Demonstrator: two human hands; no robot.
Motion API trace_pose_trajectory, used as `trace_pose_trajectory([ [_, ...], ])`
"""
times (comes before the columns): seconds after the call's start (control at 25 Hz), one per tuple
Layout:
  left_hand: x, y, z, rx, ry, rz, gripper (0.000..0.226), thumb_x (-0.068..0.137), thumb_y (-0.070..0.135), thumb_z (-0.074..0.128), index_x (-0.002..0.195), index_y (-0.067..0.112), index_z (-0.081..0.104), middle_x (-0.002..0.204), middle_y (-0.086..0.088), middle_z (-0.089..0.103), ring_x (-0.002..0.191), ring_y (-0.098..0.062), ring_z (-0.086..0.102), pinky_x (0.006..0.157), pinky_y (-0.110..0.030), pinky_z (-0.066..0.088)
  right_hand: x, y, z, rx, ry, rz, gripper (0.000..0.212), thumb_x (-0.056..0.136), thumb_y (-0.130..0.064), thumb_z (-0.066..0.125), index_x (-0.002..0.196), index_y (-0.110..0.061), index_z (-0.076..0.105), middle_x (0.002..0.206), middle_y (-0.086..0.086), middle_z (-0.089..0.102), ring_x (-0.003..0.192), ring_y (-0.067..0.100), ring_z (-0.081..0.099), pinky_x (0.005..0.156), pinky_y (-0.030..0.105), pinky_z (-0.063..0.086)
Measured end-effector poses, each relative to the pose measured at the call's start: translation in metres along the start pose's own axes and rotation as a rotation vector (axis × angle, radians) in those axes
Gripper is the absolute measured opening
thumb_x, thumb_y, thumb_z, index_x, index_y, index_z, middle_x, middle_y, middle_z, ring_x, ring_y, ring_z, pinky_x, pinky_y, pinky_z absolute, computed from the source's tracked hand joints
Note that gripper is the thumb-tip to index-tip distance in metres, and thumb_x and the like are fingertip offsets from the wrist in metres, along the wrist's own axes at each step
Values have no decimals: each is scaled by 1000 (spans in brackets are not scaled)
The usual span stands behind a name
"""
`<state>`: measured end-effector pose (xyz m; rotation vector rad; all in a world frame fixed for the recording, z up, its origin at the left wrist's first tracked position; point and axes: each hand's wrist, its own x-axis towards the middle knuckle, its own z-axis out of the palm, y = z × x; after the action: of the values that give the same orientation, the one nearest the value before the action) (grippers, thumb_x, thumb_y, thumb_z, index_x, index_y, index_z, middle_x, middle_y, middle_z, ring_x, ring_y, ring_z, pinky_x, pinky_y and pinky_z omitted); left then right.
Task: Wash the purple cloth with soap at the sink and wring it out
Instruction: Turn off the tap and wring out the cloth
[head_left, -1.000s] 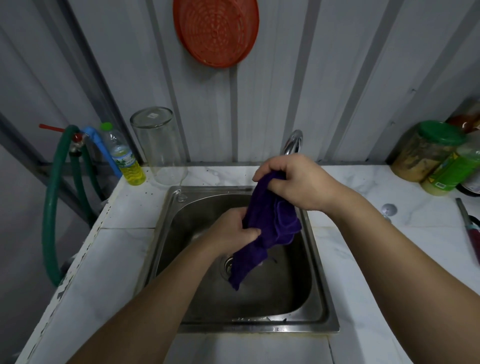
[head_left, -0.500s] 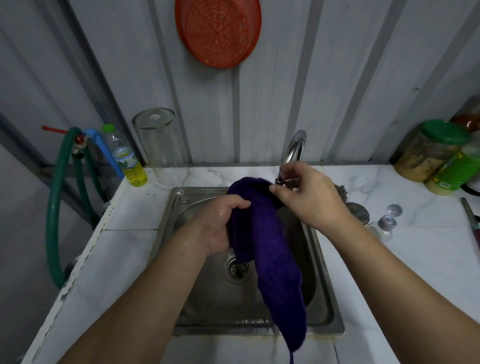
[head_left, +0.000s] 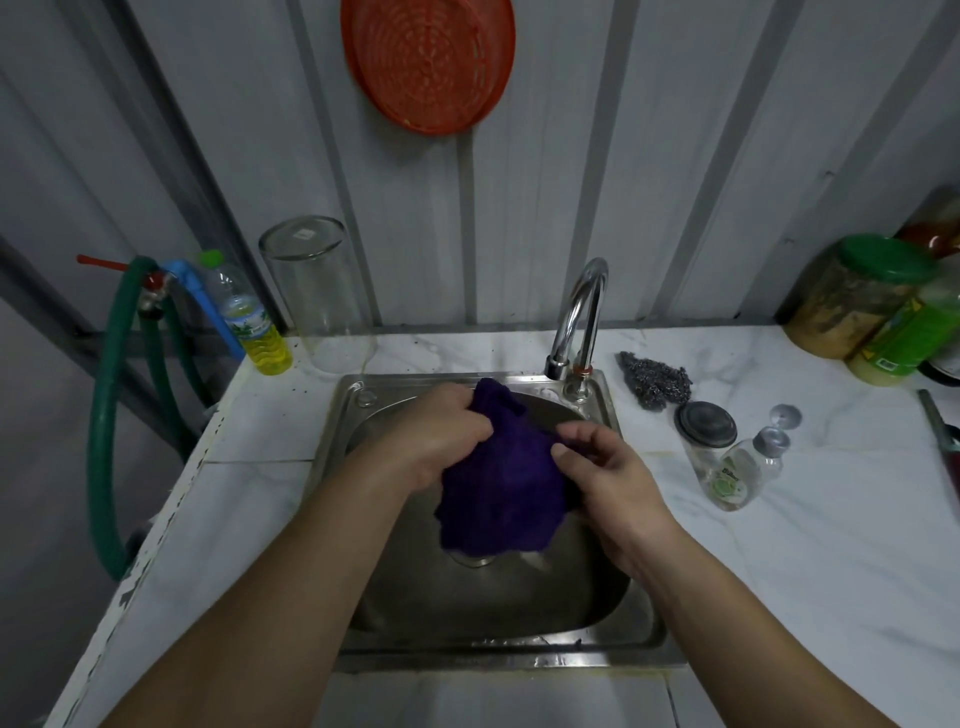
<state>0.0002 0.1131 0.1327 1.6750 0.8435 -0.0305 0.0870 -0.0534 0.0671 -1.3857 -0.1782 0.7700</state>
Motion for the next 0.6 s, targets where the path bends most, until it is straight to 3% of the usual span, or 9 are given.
trace_pose_trajectory([
  [0.08,0,-4,-3,327,97,111,45,93,10,60,138,12,50,110,-7,67,102,-29,66,95,-54,56,-1,-3,-3,-86,14,-63,22,95,-7,64,90,-25,75,82,4,76,69,17,72,56,29,56],
  [0.12,1,-6,-4,362,119,166,58,95,16,61,149,23,38,119,-3,63,107,-27,65,96,-52,56,-1,-5,-5,-99,17,-77,23,94,-5,65,88,-25,76,82,4,77,70,18,73,57,28,57],
  [0.16,0,-6,-5,338,145,225,59,98,18,59,150,32,36,126,-2,62,108,-24,65,95,-49,56,-2,-7,-7,-84,23,-82,23,93,-3,66,90,-24,76,83,6,78,71,19,74,58,28,58],
  [0.24,0,-6,-5,213,186,324,40,100,11,51,130,36,56,126,-2,67,101,-19,68,88,-42,60,-2,-15,-10,-64,22,-107,26,88,1,70,99,-23,74,87,6,79,76,20,76,62,27,60],
  [0.32,1,-6,-6,137,118,339,36,96,5,55,109,35,68,124,3,67,100,-10,67,77,-27,60,0,-21,-16,-162,0,-171,37,84,4,73,107,-25,71,94,3,78,83,15,75,68,27,61],
  [0.36,1,-7,-7,150,49,341,35,91,5,62,108,36,68,122,7,66,99,-5,66,73,-19,59,-1,-25,-20,-269,-18,-207,42,84,5,72,113,-25,69,98,1,77,85,10,74,72,25,60],
  [0.48,0,-11,-11,370,-65,336,53,82,7,74,120,40,60,118,13,59,98,-5,64,76,-22,60,-6,-37,-23,-754,-31,-354,50,84,-1,70,129,-21,63,109,-8,71,94,-1,67,80,7,46],
  [0.6,1,-13,-12,718,-13,398,54,85,7,68,129,37,58,121,7,49,103,-13,56,81,-27,50,-11,-46,-24,-1186,40,-586,33,85,-11,71,118,-16,71,107,6,70,100,22,64,78,8,28],
])
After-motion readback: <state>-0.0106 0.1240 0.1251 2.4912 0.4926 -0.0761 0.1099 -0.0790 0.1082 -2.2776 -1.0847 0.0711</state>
